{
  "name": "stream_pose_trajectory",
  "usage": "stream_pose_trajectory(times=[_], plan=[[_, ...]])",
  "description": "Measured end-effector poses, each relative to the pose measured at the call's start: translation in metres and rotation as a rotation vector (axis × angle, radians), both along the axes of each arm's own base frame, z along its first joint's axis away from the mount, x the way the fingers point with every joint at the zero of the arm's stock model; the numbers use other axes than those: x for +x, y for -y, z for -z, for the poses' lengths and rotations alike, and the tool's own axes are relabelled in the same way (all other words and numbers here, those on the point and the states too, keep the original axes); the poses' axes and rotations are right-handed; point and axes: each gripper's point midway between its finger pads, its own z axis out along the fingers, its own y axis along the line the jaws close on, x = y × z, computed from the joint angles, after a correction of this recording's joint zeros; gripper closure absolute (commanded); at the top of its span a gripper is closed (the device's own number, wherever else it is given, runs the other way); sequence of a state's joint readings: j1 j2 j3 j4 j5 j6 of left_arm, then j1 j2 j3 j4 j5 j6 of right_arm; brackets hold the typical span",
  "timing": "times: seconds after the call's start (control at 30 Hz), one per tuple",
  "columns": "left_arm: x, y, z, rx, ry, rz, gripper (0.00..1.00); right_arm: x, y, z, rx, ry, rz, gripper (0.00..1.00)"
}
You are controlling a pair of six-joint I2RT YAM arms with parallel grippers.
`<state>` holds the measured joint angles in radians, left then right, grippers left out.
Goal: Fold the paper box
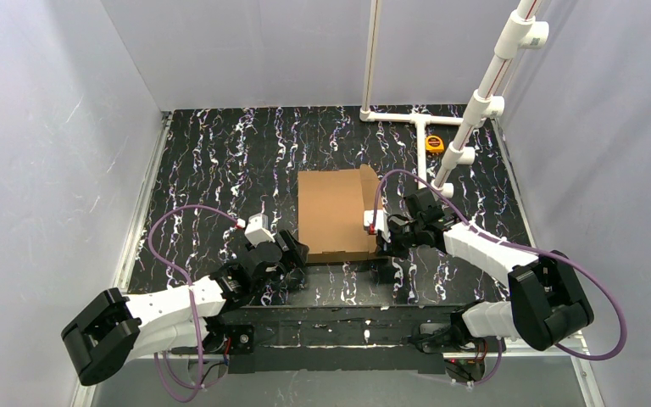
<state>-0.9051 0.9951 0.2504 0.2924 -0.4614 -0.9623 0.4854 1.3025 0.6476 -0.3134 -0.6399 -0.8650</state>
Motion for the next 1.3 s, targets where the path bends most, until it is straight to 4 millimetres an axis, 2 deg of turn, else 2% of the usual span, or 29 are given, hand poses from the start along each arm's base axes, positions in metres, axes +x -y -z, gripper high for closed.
stream_pose_trajectory(times=[0.3, 1.3], plan=[[0.0002, -0.0002, 0.0001, -0.003, -0.001, -0.003, 0.25, 0.0065, -0.0005, -0.0002, -0.012, -0.008, 0.021, 0.99], [0.0041, 0.005, 0.0003, 0.001, 0.006, 0.015, 0.28, 0.008, -0.0017, -0.0016, -0.01, -0.036, 0.066, 0.99]])
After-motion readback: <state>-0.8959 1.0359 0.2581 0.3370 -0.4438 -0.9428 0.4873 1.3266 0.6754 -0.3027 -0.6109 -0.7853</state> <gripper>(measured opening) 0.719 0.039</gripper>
